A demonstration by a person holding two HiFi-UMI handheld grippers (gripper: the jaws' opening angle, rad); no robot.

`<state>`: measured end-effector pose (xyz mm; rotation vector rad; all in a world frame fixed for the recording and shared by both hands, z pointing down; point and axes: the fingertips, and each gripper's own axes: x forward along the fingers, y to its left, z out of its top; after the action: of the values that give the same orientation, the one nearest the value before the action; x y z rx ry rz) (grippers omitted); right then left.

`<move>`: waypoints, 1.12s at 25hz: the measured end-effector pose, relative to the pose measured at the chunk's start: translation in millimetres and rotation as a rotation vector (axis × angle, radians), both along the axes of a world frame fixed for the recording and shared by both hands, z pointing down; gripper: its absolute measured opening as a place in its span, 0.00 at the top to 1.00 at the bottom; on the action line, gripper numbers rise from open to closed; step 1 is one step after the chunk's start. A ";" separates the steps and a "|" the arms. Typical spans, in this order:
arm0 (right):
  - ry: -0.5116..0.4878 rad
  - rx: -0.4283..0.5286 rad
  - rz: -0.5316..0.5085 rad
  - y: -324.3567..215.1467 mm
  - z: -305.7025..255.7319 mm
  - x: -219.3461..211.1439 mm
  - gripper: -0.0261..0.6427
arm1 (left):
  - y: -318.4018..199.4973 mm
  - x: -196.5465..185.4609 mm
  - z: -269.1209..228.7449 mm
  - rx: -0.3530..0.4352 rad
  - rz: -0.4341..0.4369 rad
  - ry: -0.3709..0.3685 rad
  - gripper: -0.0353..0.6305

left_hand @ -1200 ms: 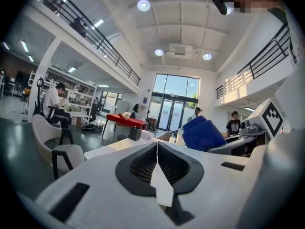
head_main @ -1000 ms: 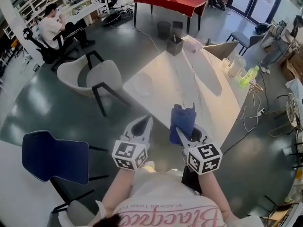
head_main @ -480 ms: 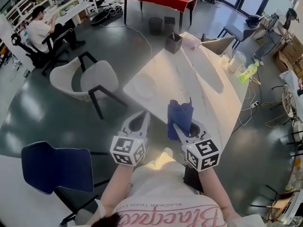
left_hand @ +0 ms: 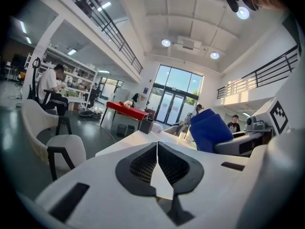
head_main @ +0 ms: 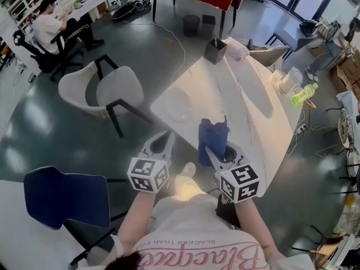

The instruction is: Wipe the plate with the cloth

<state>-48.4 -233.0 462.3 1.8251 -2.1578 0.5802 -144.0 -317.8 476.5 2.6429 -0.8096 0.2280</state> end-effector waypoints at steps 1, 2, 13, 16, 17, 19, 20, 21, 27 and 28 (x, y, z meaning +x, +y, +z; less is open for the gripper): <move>-0.001 -0.002 -0.004 -7.6 1.4 2.2 0.79 | -7.1 1.1 3.8 -0.016 -0.003 0.000 0.94; -0.002 -0.003 -0.008 -15.8 2.4 5.1 0.79 | -14.4 2.6 7.3 -0.029 -0.006 -0.002 0.94; 0.014 -0.050 -0.076 -97.6 21.1 36.5 0.79 | -96.3 13.2 45.8 -0.139 -0.074 -0.065 0.94; 0.009 -0.061 -0.091 -116.6 26.6 43.8 0.79 | -109.8 17.8 60.2 -0.209 -0.088 -0.079 0.87; 0.007 -0.064 -0.096 -122.1 28.2 45.4 0.79 | -114.3 19.1 65.6 -0.242 -0.097 -0.081 0.75; 0.001 -0.073 -0.105 -130.7 32.1 48.1 0.79 | -122.5 22.1 75.0 -0.291 -0.107 -0.091 0.70; -0.004 -0.079 -0.109 -134.1 34.5 49.7 0.79 | -125.7 24.6 78.3 -0.305 -0.102 -0.095 0.70; -0.010 -0.086 -0.111 -137.4 37.2 51.6 0.79 | -128.7 27.5 81.0 -0.316 -0.094 -0.095 0.70; -0.016 -0.131 -0.136 -162.3 60.3 64.5 0.79 | -152.2 42.2 96.5 -0.358 -0.092 -0.097 0.70; -0.016 -0.141 -0.140 -166.4 64.6 64.8 0.79 | -155.0 43.3 100.1 -0.374 -0.092 -0.099 0.70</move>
<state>16.4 -399.4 526.8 1.5879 -2.1730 0.6974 -100.7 -472.8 576.7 2.2539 -0.8262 0.4422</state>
